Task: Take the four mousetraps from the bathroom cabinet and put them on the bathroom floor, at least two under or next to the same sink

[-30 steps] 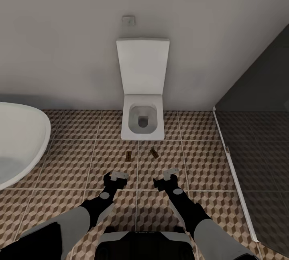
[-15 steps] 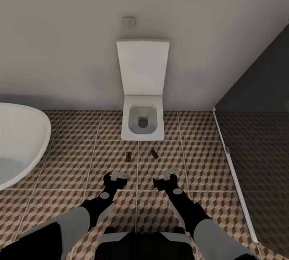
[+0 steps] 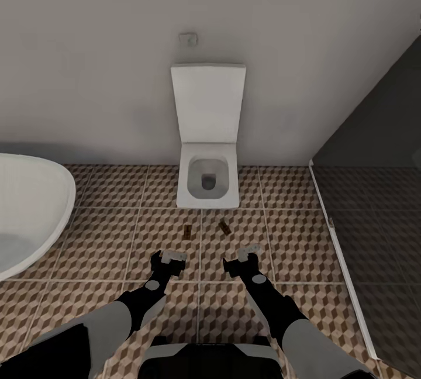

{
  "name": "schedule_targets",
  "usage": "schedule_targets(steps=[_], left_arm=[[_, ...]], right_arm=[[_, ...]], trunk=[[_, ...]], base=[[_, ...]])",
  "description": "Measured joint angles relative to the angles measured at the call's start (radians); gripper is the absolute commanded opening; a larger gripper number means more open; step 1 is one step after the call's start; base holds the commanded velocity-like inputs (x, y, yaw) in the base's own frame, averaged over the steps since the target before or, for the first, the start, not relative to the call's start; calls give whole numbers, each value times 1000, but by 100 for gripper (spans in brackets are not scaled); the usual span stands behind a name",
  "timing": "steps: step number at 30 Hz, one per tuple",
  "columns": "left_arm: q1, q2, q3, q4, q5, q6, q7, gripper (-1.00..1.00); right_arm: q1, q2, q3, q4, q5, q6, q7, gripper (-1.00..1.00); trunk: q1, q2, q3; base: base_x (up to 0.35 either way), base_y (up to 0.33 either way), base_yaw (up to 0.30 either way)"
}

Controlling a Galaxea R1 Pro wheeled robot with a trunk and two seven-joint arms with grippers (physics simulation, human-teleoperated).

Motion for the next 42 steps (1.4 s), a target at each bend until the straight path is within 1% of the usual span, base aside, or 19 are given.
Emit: schedule_targets(steps=[34,42], left_arm=[[0,0,0,0,0,-1,0,100],[1,4,0,1,0,-3,0,100]], right_arm=[[0,0,1,1,0,-2,0,100],[1,-3,1,10,1,-8,1,100]], trunk=[[0,0,55],[0,0,68]], base=[[0,0,0],[0,0,0]])
